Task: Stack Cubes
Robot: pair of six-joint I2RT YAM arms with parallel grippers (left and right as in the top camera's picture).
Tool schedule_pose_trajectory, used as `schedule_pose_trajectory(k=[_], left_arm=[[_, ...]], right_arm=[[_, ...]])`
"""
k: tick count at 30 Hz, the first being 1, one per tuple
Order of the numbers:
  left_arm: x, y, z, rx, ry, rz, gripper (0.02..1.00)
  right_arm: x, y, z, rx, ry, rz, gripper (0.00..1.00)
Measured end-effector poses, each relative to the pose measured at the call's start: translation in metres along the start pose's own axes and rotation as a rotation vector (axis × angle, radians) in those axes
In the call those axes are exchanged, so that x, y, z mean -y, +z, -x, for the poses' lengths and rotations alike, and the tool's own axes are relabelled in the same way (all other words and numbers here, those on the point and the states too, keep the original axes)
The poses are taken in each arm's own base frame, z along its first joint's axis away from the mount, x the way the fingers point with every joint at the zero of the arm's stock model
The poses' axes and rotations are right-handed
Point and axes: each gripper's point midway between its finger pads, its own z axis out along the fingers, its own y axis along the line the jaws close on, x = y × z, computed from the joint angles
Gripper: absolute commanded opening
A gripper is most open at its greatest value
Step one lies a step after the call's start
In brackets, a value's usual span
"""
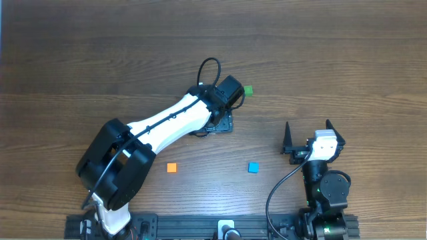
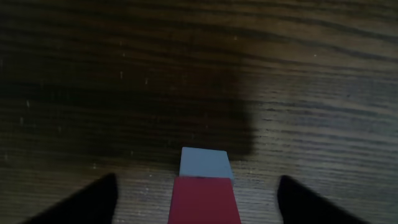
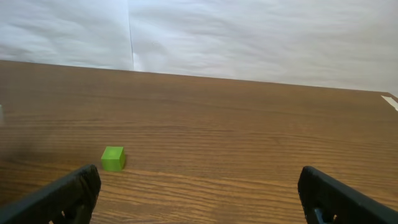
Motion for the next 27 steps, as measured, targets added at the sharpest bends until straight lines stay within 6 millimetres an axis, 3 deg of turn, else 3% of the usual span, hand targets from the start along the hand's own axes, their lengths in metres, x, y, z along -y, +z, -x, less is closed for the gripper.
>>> schedule_pose_trajectory(k=[8,11,16,19,22,27], left_arm=[[-0.002,-0.009,-0.001,0.003,-0.001,-0.005,0.998],[-0.003,-0.040,0.002,0.043,-0.007,-0.049,0.998],[-0.017,-0.110,-0.001,0.122,-0.017,-0.133,0.998],[-0.032,-0.132,-0.011,0.151,-0.022,-0.157,1.000],[-0.057,-0.127,-0.032,0.147,-0.021,-0.138,1.000],[-0.101,-0.089,-0.077,0.096,-0.042,-0.080,0.998]], right_arm=[[0.000,0.000,0.000,0.000,0.000,0.000,0.993],[0.000,0.000,0.000,0.000,0.000,0.000,0.991],[0.000,0.000,0.000,0.000,0.000,0.000,0.991],[0.000,0.000,0.000,0.000,0.000,0.000,0.993],[0.000,0.000,0.000,0.000,0.000,0.000,0.993],[0.000,0.000,0.000,0.000,0.000,0.001,0.991]])
